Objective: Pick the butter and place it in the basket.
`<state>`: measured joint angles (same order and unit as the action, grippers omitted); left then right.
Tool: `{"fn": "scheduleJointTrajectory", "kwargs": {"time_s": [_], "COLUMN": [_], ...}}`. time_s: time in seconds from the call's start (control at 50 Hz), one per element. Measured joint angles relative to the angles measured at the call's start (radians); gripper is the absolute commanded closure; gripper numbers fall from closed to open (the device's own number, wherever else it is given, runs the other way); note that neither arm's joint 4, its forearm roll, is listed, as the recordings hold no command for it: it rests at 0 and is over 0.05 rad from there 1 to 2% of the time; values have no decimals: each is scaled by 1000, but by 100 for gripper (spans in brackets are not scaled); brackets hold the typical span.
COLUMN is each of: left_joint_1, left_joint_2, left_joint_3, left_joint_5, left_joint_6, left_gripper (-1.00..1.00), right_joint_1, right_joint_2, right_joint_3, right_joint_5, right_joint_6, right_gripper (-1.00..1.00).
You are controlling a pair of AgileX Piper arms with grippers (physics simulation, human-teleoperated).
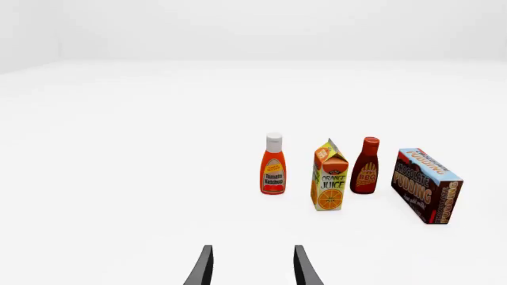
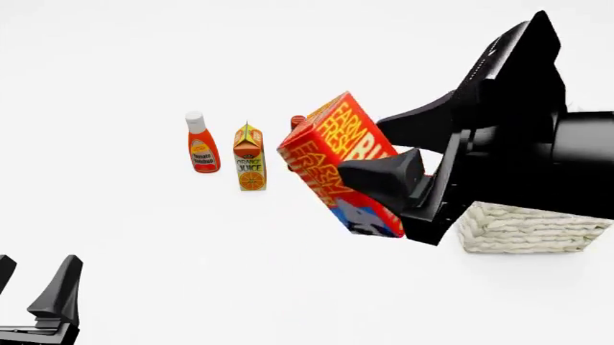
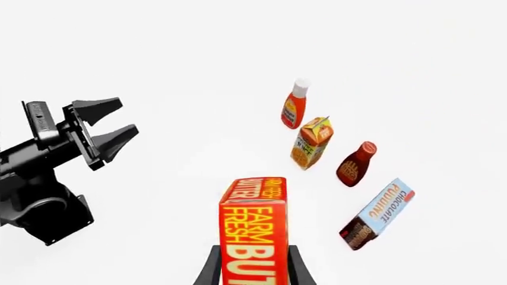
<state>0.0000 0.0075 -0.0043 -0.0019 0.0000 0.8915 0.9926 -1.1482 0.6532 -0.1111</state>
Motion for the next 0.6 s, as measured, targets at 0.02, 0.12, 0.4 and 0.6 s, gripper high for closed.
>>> {"fn": "scheduleJointTrajectory", "kwargs": {"time_s": [0.02,0.12,0.4,0.6], "left_joint_1": [0,0,0,0], "left_joint_2": [0,0,0,0], "left_joint_3": [0,0,0,0], "left_joint_5": [0,0,0,0], "left_joint_6": [0,0,0,0], "left_gripper": [-100,-100,-100,-100], "right_joint_1": [-5,-32,-108,-158], "right_joint_2": [1,8,35,60], "right_joint_3": [-6,-42,-152,-230], "right_joint_5": [0,1,6,5], "right_joint_6": [2,19,92,168], "right_gripper": [100,100,100,100]}}
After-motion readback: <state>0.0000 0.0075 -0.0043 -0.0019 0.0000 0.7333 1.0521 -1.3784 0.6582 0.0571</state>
